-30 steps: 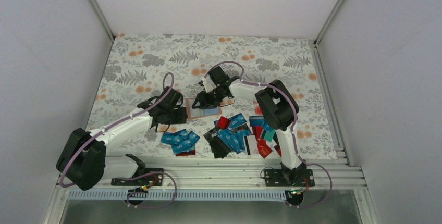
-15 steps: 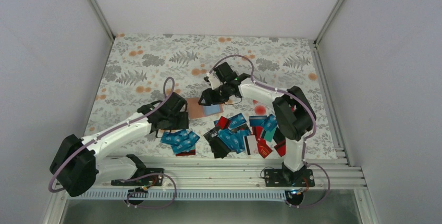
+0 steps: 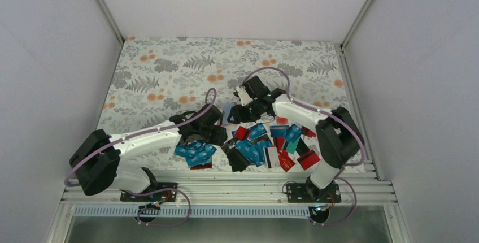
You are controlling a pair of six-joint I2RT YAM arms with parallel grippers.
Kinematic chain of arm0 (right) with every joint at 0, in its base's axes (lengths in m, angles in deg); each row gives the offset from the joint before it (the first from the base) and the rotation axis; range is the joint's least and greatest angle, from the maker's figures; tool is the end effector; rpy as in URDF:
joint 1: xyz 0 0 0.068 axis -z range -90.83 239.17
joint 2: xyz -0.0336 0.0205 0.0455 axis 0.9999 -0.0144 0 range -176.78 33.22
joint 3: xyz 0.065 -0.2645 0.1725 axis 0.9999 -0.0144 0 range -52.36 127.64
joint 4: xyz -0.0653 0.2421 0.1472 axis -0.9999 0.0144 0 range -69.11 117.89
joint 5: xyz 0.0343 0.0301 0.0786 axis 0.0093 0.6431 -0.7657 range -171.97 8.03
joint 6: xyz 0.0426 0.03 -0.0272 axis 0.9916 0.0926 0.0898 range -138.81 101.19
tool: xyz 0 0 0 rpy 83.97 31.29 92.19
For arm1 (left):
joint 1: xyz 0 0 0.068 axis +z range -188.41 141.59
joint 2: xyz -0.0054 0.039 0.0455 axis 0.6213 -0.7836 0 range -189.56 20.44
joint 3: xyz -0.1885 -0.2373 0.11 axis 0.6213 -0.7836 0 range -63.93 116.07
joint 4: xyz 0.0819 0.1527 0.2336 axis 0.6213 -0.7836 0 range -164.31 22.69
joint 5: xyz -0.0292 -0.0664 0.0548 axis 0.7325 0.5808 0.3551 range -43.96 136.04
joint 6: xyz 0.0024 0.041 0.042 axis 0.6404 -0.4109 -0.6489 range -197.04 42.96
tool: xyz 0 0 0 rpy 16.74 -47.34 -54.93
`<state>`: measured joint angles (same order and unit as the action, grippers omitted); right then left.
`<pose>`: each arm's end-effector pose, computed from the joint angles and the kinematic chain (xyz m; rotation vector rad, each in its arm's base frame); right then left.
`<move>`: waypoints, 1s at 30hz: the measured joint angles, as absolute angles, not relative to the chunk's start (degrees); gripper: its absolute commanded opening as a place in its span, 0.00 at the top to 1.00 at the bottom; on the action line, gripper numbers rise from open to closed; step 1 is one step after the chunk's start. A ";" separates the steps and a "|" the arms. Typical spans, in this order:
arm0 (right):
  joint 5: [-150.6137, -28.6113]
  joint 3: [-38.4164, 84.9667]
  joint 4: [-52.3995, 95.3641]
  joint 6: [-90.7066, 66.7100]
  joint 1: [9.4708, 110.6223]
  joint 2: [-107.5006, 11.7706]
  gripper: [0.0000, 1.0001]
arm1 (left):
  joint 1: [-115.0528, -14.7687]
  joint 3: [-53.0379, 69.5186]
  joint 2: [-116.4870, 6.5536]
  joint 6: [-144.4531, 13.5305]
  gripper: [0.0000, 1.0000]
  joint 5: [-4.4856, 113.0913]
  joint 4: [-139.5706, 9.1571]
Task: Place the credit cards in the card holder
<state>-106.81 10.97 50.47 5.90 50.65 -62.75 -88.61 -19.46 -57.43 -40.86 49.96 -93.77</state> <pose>0.2783 0.2445 0.2288 -0.4912 2.7797 0.8938 0.1743 -0.2139 0.2188 0.3603 2.7232 -0.5747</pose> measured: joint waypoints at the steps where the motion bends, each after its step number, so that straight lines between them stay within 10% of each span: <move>1: -106.90 8.92 50.73 6.86 50.65 -60.43 0.45 | -89.11 -19.46 -58.48 -41.49 0.45 50.93 -92.57; 30: -113.46 -18.56 56.63 19.99 50.24 -36.87 0.44 | -96.12 -22.72 -66.65 -45.47 0.45 61.46 -82.40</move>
